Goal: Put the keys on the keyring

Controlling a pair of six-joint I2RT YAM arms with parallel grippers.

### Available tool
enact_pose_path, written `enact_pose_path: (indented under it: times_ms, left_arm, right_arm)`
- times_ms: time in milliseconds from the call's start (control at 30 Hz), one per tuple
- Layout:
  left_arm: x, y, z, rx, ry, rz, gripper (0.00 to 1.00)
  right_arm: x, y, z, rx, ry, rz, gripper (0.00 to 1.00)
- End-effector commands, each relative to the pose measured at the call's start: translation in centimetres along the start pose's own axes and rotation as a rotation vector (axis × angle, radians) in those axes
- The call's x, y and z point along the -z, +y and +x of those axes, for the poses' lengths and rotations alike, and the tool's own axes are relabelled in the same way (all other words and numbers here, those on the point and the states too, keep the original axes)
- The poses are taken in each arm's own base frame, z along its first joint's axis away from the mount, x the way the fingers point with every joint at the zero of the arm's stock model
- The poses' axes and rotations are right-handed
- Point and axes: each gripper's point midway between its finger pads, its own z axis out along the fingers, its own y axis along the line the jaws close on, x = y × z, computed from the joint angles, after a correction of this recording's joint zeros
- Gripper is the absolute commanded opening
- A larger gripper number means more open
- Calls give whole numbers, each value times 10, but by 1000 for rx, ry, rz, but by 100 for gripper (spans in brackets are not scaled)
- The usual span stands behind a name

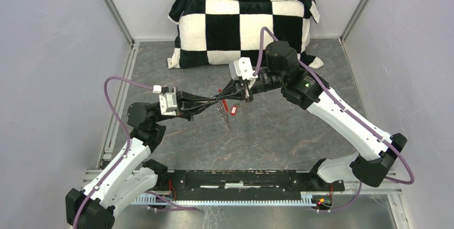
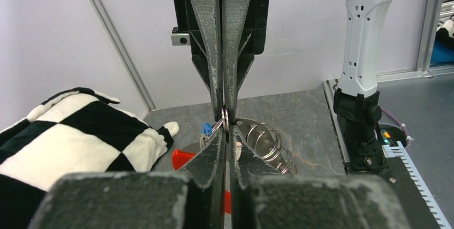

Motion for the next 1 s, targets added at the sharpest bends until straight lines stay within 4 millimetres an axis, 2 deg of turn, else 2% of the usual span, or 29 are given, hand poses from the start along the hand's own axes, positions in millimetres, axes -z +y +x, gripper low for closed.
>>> enact_pose_path:
  times_ms: [0,133,167,200,267,467,633,767,833,967]
  left_arm:
    - [-5,-6,-19,-89,-6,72,14]
    - [-3,-6,-7,-78,63,79,28]
    - [-1,-6,-4,-77,85,78,34]
    - [0,-7,1,-75,109,82,43]
    - [6,-11,10,-85,160,96,48]
    - [26,-26,24,-199,257,128,48]
    - [38,-35,34,-264,301,160,46]
    - [40,-29,34,-396,314,166,47]
    - [38,-22,33,-463,312,161,50]
    - [30,-11,30,-513,308,170,53]
  right_arm:
    - [4,-12,-10,13,-7,89,0]
    - [9,-6,-13,-6,-61,124,0]
    - [9,-5,-13,-14,-77,132,0]
    - [11,-3,-13,-29,-89,143,0]
    - [12,0,-11,-58,-108,156,0]
    - [12,13,7,-141,-98,148,0]
    - [13,16,11,-168,-80,140,0]
    - [11,21,17,-193,-43,109,0]
    - [10,26,22,-210,-24,76,0]
    - [7,38,34,-268,25,0,0]
